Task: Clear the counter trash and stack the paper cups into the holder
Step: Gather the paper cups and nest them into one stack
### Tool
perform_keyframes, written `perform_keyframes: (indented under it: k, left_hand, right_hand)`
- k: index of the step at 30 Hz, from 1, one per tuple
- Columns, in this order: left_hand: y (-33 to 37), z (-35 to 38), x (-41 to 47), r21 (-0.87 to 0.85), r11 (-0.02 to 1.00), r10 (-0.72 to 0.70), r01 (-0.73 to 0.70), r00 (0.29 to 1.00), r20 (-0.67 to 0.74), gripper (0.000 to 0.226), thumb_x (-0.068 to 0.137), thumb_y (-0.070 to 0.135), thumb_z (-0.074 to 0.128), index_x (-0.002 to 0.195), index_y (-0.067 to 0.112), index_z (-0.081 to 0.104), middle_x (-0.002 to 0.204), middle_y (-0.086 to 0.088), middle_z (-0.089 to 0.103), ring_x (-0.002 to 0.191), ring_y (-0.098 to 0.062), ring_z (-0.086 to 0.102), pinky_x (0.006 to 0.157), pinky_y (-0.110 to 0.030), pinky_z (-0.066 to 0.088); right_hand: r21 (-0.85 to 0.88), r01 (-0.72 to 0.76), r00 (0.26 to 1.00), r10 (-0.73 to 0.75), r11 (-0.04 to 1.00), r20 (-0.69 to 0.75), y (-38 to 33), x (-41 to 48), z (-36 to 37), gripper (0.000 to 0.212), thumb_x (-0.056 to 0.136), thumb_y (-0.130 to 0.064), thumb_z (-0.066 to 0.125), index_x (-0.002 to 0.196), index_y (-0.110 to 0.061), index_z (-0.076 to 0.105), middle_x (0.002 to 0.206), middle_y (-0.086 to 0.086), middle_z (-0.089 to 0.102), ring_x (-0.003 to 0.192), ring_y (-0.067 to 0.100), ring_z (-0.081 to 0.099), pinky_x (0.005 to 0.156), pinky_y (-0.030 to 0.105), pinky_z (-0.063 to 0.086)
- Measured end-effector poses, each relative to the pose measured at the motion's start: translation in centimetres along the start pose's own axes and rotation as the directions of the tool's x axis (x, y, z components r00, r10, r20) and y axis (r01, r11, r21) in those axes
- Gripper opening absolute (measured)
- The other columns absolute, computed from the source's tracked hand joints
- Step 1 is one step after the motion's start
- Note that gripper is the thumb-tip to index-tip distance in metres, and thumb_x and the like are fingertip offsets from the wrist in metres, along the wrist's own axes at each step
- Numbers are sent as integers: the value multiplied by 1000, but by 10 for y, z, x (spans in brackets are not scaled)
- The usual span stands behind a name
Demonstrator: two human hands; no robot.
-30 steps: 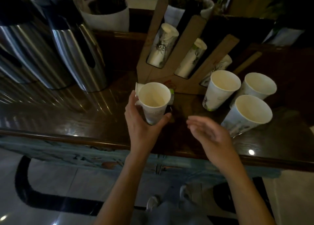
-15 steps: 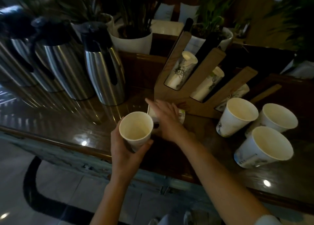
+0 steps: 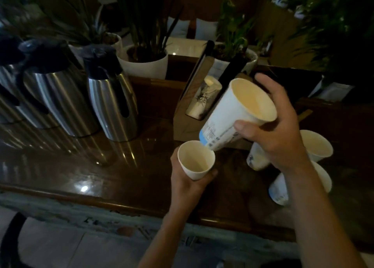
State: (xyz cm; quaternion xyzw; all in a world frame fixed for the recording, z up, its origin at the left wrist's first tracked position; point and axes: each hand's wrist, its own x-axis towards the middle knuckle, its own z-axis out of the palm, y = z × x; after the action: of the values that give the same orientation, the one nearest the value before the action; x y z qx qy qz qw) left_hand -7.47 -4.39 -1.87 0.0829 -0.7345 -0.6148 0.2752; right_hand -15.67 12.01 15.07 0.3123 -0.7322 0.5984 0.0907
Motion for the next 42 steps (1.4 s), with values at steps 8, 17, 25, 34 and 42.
perform_keyframes:
  k: [8, 17, 25, 34, 42]
  left_hand:
    - [8, 49, -7, -15, 1000, 17, -16, 999, 40, 100, 76, 21, 90, 152, 33, 26, 148, 17, 41, 137, -3, 49, 105, -16, 49]
    - [13, 53, -26, 142, 980, 124, -137, 987, 102, 112, 81, 20, 87, 150, 54, 6, 148, 12, 25, 143, -16, 36, 112, -36, 46]
    - [3, 48, -12, 4, 999, -36, 36, 996, 88, 92, 69, 35, 92, 131, 60, 29, 127, 30, 50, 121, 13, 54, 89, 1, 47]
    - [1, 44, -11, -15, 999, -33, 36, 987, 156, 100, 75, 36, 88, 142, 58, 18, 138, 38, 42, 130, 13, 49, 97, 0, 45]
    - [4, 53, -16, 52, 996, 50, -69, 952, 300, 84, 92, 40, 64, 157, 32, 11, 155, -3, 29, 146, -21, 38, 116, -47, 44]
  right_hand:
    - [-436, -219, 956, 281, 873, 83, 28, -30, 24, 94, 60, -65, 77, 141, -36, 39, 133, -13, 46, 117, 7, 48, 90, 34, 48]
    - [-657, -324, 871, 486, 680, 72, 34, -64, 49, 109, 66, -91, 38, 150, -24, 18, 150, 6, 37, 132, 23, 43, 103, 43, 45]
    - [-791, -281, 889, 458, 544, -1, 36, 11, -54, 78, 81, -51, 75, 147, -27, 42, 152, 9, 36, 137, 31, 39, 96, 38, 38]
    - [-874, -224, 829, 555, 432, 62, 34, 30, -65, 79, 73, -52, 78, 143, -33, 47, 143, 13, 46, 130, 37, 44, 90, 42, 42]
    - [-680, -231, 951, 310, 696, -6, -49, 41, -67, 60, 67, -74, 54, 115, -38, 60, 106, -7, 58, 83, 2, 53, 58, 25, 39]
